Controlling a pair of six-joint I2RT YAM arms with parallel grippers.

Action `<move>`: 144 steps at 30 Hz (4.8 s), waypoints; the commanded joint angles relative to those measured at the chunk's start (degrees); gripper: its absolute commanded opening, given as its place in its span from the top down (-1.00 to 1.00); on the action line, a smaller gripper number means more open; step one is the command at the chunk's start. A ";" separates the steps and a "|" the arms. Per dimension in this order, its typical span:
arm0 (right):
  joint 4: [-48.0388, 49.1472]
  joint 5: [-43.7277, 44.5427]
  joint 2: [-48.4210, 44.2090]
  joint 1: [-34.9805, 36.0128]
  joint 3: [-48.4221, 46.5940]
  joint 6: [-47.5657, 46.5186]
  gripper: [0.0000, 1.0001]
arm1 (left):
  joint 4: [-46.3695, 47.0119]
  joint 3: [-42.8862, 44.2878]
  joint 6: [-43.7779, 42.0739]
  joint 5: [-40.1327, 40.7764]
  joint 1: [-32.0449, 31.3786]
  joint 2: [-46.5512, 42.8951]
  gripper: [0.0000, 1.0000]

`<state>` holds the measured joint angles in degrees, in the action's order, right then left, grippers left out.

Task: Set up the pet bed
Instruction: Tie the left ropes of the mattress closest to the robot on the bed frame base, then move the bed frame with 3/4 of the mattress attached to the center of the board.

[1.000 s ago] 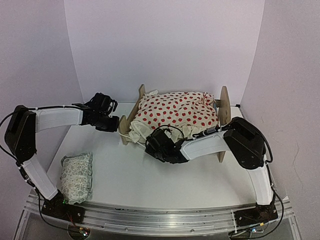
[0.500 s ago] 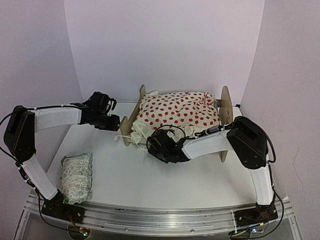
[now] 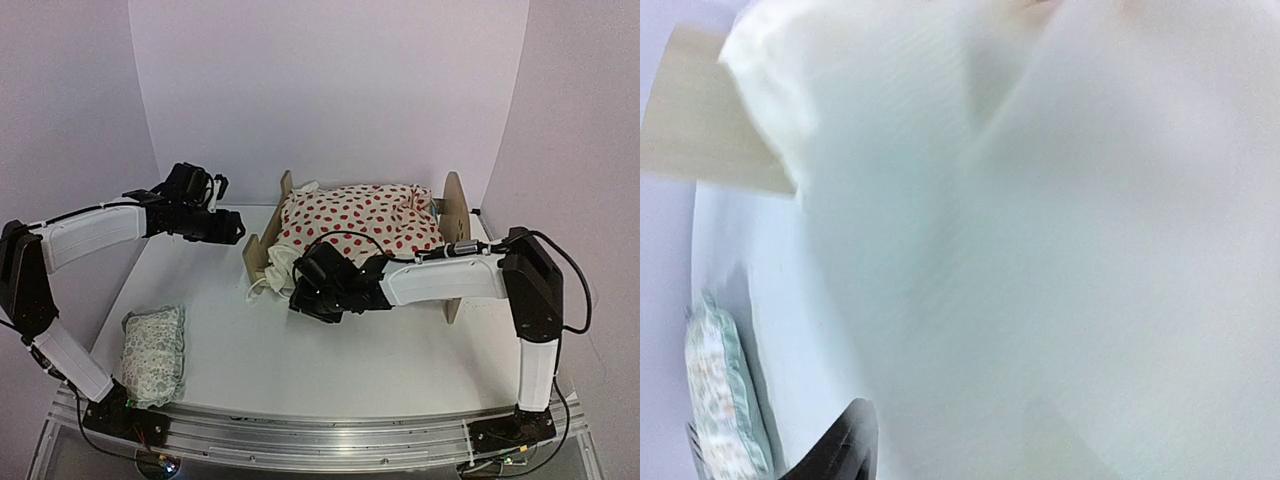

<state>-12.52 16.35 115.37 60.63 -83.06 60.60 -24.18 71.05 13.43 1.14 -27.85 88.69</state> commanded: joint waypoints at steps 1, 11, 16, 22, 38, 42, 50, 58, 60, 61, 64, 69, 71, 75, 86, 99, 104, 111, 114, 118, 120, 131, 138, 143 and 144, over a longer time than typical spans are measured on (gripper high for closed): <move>-11.79 -4.07 -6.42 2.31 -4.54 -8.06 -0.03 | -5.21 4.16 0.04 1.11 -0.27 -2.68 -0.59; -32.93 12.05 -22.25 3.08 -9.23 -30.95 -0.39 | -11.94 8.95 0.31 1.83 -5.04 -3.87 -0.68; -39.13 26.02 -30.67 -0.25 -9.76 -37.95 -0.56 | -11.63 13.27 -0.42 2.89 -13.28 -0.17 -0.67; -43.08 30.48 -37.99 -12.76 -5.24 -39.00 -0.57 | -11.94 20.18 2.97 3.45 -17.71 6.80 -0.56; -49.08 17.61 -28.79 -32.98 -6.54 -37.77 -0.42 | -14.42 28.59 6.39 2.26 -24.00 14.99 -0.49; -48.78 15.49 -27.43 -33.02 -6.92 -37.77 -0.06 | -14.39 27.84 6.66 2.38 -24.59 14.60 -0.48; -48.48 13.69 -28.89 -33.02 -5.14 -36.71 0.82 | -13.39 25.92 6.33 2.20 -24.75 13.72 -0.47; -48.48 7.38 -30.09 -32.90 -4.49 -31.54 0.92 | -12.00 27.15 0.79 0.23 -24.79 14.44 -0.47; -48.51 6.50 -30.11 -32.47 -4.42 -30.61 0.92 | -11.26 27.59 -1.39 -0.50 -24.79 14.62 -0.47; -48.56 6.50 -30.23 -32.22 -4.39 -30.54 0.91 | -10.94 27.90 -2.34 -0.82 -24.79 14.78 -0.47; -49.28 6.44 -30.43 -32.04 -6.19 -30.85 0.57 | -10.10 28.99 -4.32 -1.67 -24.88 15.52 -0.47; -52.97 12.18 -29.76 -32.03 -13.37 -34.27 -0.26 | -7.77 32.30 -6.97 -5.58 -25.49 18.05 -0.47; -53.88 15.20 -29.32 -32.15 -14.59 -35.99 -0.39 | -6.54 34.02 -8.83 -5.64 -26.55 19.77 -0.47; -54.31 17.04 -28.34 -33.01 -14.30 -37.42 -0.49 | -3.81 38.43 -16.76 -4.33 -29.87 24.88 -0.47; -54.38 17.32 -33.28 -33.39 -11.57 -33.88 -0.51 | 13.53 46.76 -36.45 -3.70 -34.87 40.74 -0.36; -56.08 12.62 -41.76 -33.41 -5.56 -29.66 -0.51 | 36.80 49.23 -60.66 1.58 -36.27 55.08 -0.25; -56.58 11.05 -43.30 -33.39 -3.76 -28.86 -0.51 | 41.94 53.87 -61.96 5.92 -36.31 58.39 -0.21; -56.57 9.21 -42.56 -33.36 -1.99 -28.94 -0.55 | 43.89 44.93 -60.85 -0.86 -36.10 50.02 -0.17; -55.93 10.62 -40.33 -33.44 -2.51 -29.65 -0.60 | 38.27 44.37 -60.81 -3.77 -36.12 49.06 -0.13; -53.88 11.06 -35.46 -33.47 -5.06 -31.92 -0.67 | 35.04 40.35 -57.14 -6.18 -36.13 44.83 -0.12; -52.29 10.98 -32.23 -33.43 -6.54 -33.04 -0.68 | 33.44 37.64 -54.68 -6.29 -36.13 41.68 -0.14; -50.70 15.06 -16.63 -35.45 -18.84 -39.72 -0.69 | 16.03 28.13 -27.81 11.96 -31.02 19.67 -0.67; -50.75 13.95 -12.50 -36.25 -22.07 -40.51 -0.63 | 3.94 20.83 -9.53 9.44 -14.18 11.54 -0.78; -50.70 12.58 -10.06 -36.41 -24.39 -40.74 -0.45 | -3.80 22.71 -9.59 10.13 -7.26 15.24 -0.76; -50.69 12.40 -9.74 -36.41 -24.52 -40.64 -0.42 | -5.02 23.42 -9.08 10.15 -5.84 16.37 -0.74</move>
<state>-63.72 29.86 103.97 24.32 -104.72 20.51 -18.91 93.50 -0.08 11.43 -35.81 101.26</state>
